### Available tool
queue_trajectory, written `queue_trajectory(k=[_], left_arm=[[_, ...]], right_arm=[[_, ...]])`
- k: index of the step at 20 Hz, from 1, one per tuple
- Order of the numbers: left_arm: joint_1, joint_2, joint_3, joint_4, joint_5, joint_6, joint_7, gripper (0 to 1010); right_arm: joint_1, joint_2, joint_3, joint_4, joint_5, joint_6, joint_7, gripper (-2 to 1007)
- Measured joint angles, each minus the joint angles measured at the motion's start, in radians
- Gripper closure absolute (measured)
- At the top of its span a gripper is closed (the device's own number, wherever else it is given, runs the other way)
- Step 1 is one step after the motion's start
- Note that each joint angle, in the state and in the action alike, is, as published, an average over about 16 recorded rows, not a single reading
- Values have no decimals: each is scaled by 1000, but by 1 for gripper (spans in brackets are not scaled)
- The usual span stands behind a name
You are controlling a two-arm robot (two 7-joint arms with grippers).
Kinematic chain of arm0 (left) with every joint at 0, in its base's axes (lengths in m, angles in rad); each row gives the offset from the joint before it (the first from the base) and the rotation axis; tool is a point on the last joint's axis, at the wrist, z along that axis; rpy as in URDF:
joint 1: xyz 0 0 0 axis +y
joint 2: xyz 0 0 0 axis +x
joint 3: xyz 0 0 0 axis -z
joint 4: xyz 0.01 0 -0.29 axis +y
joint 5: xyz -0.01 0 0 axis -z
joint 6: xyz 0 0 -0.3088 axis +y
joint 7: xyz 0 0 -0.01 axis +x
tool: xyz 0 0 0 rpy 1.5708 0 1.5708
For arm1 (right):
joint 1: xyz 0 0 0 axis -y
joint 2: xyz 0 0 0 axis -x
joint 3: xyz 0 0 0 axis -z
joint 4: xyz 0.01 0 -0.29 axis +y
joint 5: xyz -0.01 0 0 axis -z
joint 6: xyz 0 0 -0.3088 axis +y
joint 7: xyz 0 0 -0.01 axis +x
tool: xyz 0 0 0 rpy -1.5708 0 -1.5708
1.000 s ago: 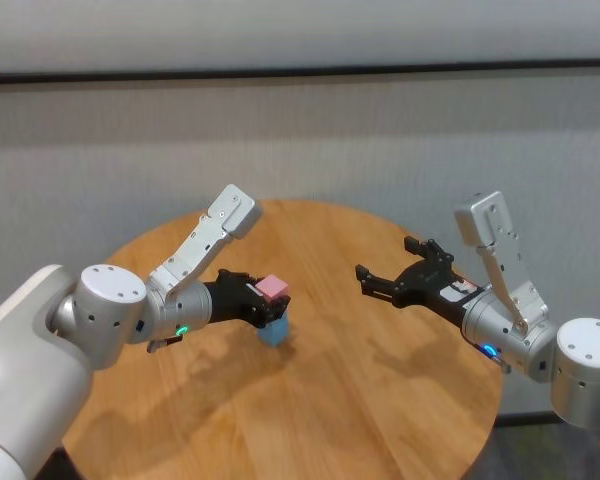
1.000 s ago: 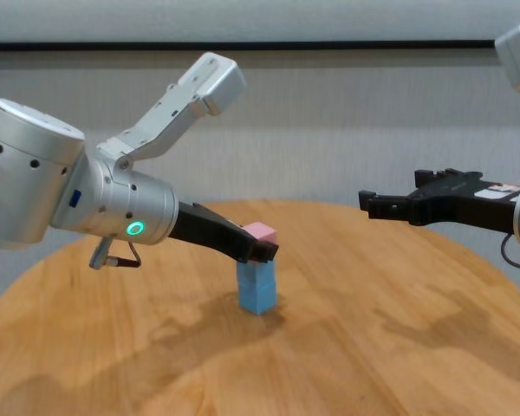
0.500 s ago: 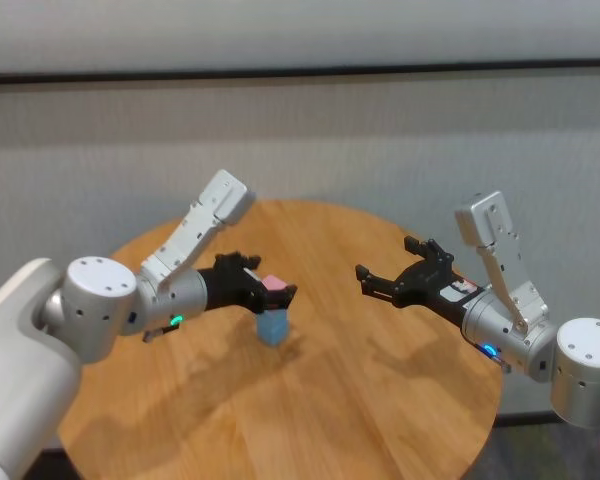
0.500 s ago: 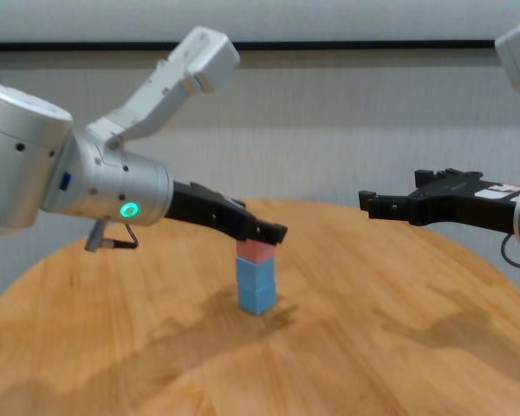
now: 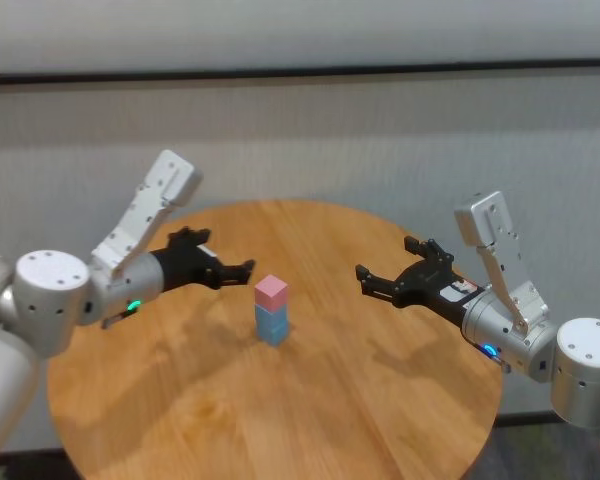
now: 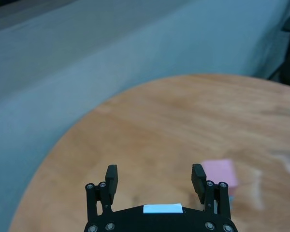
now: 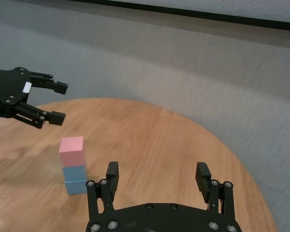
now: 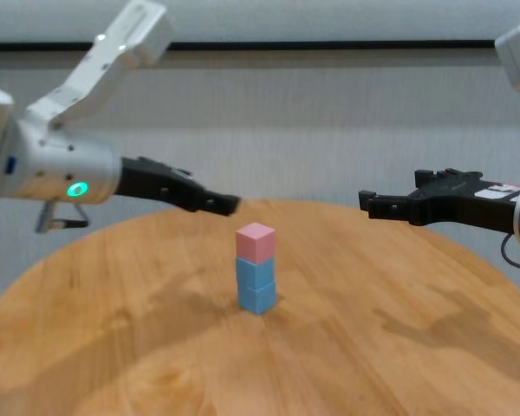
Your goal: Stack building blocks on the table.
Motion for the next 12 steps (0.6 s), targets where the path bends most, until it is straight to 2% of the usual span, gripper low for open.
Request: queue_trajectory(k=[6,12], left_arm=[[7,28,-29,25,1,-26,24,7],[14,43,-42,35,5,-39,35,7]], right_arm=[[0,0,0,0,0,0,0,5],[0,0,0,0,0,0,0,5]])
